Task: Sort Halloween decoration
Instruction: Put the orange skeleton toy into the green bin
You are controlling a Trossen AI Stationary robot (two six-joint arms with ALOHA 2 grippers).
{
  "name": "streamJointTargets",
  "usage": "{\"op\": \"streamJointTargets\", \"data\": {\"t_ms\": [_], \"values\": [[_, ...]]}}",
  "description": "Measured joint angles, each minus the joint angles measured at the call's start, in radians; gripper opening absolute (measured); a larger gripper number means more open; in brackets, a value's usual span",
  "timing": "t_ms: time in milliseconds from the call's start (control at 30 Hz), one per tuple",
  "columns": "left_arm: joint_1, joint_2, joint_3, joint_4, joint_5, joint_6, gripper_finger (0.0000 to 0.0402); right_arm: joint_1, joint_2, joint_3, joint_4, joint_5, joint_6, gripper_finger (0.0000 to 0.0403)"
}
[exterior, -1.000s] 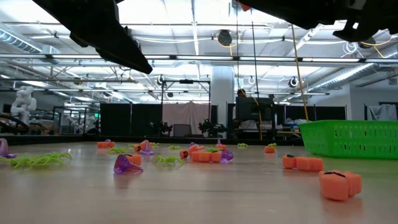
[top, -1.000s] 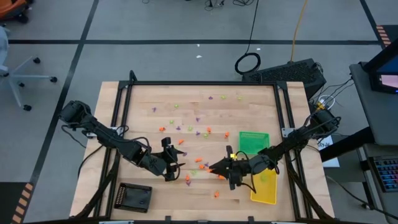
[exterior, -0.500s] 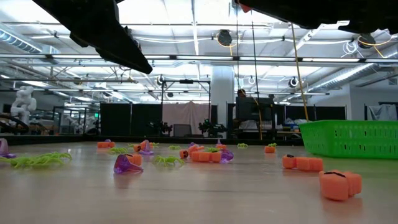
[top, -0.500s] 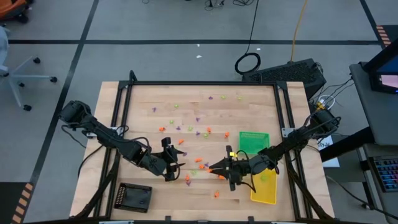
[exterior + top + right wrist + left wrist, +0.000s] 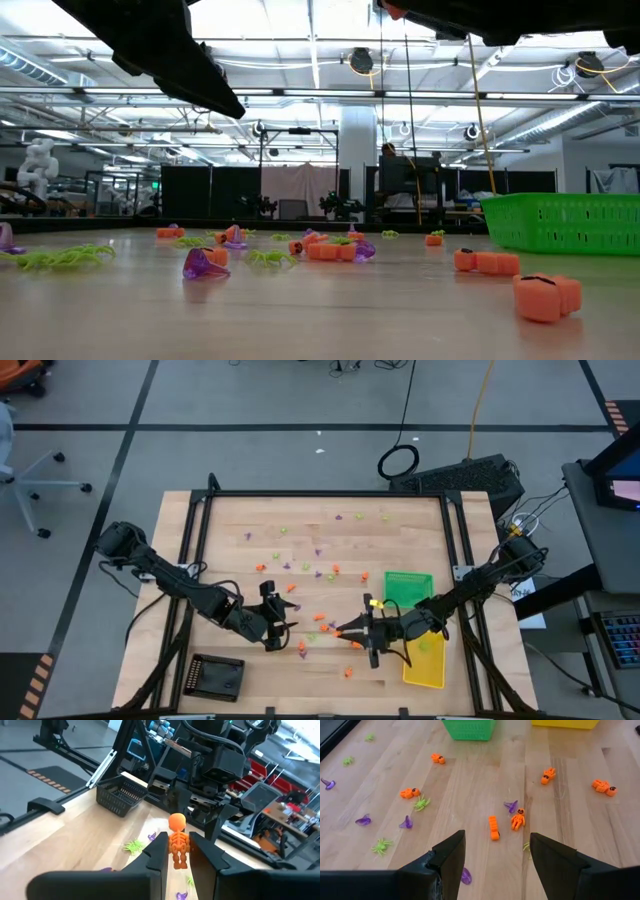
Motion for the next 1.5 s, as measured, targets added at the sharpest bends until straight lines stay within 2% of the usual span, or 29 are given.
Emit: {"op": "streamJointTargets", "data": {"t_ms": [733,933,1067,1500], "values": [[0.0,0.0,0.0,0.017,0.0,0.005,0.0223,-0.002,0.0,0.0,0.001,0.003,0.34,0.005],[0.0,0.0,0.0,0.018,0.0,0.006,0.0223,-0.002,-0.032,0.001,-0.024,0.108,0.43,0.005],[-0.001,0.0,0.0,0.019,0.0,0.006,0.0223,-0.005,-0.094,0.002,-0.172,0.137,0.522,0.005],[-0.001,0.0,0.0,0.025,0.0,0.022,0.0223,-0.056,-0.366,0.002,-0.824,0.138,0.829,0.005]]}}
